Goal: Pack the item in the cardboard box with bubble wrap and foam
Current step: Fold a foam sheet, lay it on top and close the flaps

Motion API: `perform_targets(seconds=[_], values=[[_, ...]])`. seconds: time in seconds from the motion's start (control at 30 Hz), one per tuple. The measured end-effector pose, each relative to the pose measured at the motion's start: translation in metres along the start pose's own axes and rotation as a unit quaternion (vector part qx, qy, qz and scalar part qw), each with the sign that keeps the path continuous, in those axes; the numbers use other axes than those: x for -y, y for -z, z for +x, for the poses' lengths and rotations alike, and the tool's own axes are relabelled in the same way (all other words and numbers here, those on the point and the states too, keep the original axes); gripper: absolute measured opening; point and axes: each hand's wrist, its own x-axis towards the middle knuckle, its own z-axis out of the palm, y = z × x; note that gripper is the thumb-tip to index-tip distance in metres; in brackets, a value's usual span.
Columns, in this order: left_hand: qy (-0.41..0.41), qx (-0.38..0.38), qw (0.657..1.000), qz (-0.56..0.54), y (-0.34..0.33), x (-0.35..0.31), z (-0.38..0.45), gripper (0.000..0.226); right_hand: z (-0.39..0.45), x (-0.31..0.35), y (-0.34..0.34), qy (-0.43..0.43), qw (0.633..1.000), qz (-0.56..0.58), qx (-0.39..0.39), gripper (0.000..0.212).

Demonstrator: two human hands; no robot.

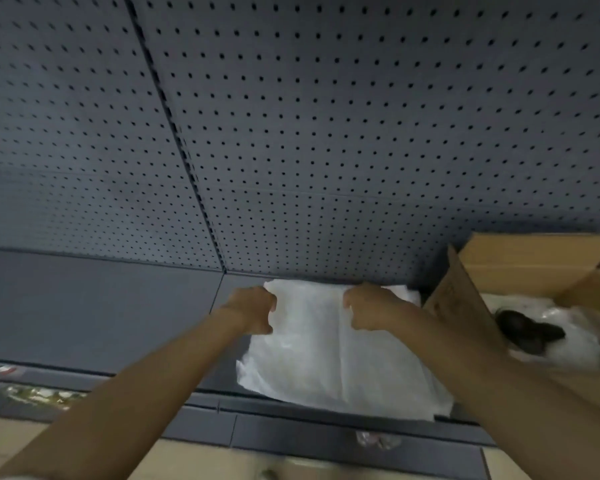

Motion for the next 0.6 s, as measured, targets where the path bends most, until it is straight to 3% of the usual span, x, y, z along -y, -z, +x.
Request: perform_targets(seconds=[0.2,0.5,0.6], values=[[-0.032,0.038,0.998,-0.023,-0.03,0.027,0.029,0.056,0.017,0.008,-0.034,-0.051,0.998,0.038,0.022,0.049],[-0.027,0.095,0.991,-0.09,-0.063,0.037,0.063,0.052,0.049,0.021,-0.09,-0.042,0.995,0.053,0.073,0.065],[-0.006,0.111,0.981,-0.158,-0.073,0.039,0.069,0.051,0.055,0.027,-0.102,-0.042,0.995,0.065,0.07,0.067]])
